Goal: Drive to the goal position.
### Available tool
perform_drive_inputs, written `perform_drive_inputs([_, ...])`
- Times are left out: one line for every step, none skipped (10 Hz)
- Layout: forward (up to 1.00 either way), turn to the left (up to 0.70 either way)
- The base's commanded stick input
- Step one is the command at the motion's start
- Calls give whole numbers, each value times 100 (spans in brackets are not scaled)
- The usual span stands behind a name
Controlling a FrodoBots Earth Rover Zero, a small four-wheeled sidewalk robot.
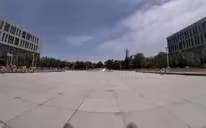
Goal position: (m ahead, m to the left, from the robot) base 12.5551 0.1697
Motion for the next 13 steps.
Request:
perform_drive_inputs([45, 0])
perform_drive_inputs([45, 0])
perform_drive_inputs([45, 0])
perform_drive_inputs([45, 0])
perform_drive_inputs([45, 0])
perform_drive_inputs([45, 0])
perform_drive_inputs([45, 0])
perform_drive_inputs([45, 0])
perform_drive_inputs([45, 0])
perform_drive_inputs([45, 0])
perform_drive_inputs([45, 0])
perform_drive_inputs([45, 0])
perform_drive_inputs([45, 0])
